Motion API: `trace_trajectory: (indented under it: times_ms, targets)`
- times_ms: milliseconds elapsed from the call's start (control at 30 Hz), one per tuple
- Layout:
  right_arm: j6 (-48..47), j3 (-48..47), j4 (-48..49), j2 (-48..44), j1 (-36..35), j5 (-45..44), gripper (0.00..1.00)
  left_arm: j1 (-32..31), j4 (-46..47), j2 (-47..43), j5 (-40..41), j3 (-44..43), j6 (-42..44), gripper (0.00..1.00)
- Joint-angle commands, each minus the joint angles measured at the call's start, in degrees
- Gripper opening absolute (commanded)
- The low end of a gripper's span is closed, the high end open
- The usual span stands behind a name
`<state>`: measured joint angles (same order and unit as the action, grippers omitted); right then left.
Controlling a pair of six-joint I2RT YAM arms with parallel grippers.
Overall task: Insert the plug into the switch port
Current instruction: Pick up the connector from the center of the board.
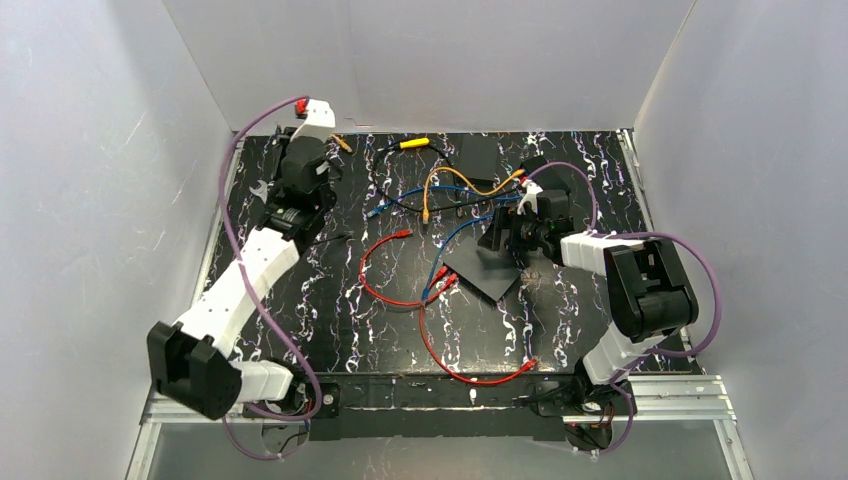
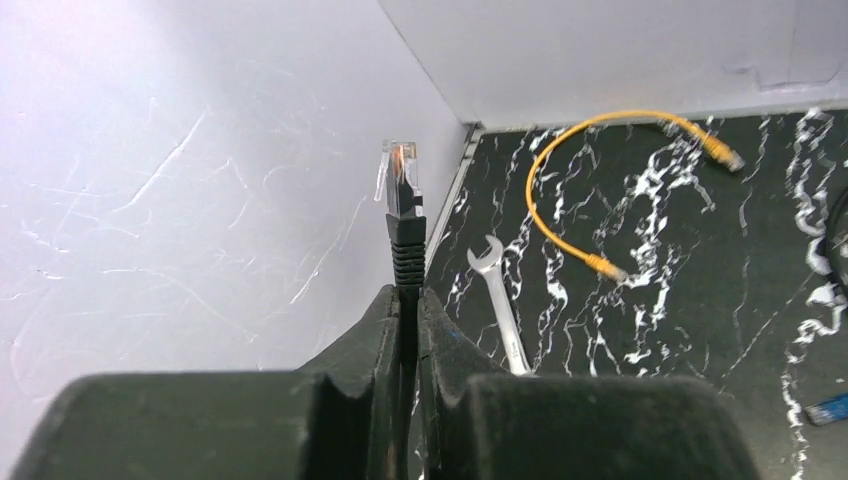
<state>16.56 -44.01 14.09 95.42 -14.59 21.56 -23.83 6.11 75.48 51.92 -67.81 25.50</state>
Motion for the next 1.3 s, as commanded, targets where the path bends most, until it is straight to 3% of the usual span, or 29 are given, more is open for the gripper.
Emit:
trace_trajectory:
  times_ms: [0,133,400,700,967,1100,1267]
  targets:
    - [0.6,1.9,-1.4,-1.8,0.2,0.4,0.97,0.2,1.6,-8.0,-4.0,1.9,-1.1,0.00]
    - [0.8,2.8,0.0,-2.6,0.2,1.7,0.96,0.4,-11.1,-11.0,-17.1,1.2,-10.7,0.00]
    - [1.2,5.9,6.3,-6.9,0.2,6.2,0.95,0.3,-29.1,-8.0,-42.7,-3.3,-19.8,0.00]
    - [1.6,10.0,17.1,-12.0,-1.2,12.2,0.95,0.4,-34.6,-8.1,-61.2,-2.6,-26.4,0.00]
    - [0.3,13.1,23.7,-16.4,-4.2,14.7,0.96,0.3,-33.9,-5.5,-75.5,-0.5,-29.8,0.00]
    - [3.7,13.6,26.9,-16.6,-4.6,17.9,0.96,-1.2,-32.9,-4.7,-76.3,1.0,-29.5,0.00]
    - [12.0,14.4,30.7,-17.2,-4.7,20.5,0.95,-10.1,-31.6,-5.0,-64.2,3.1,-21.0,0.00]
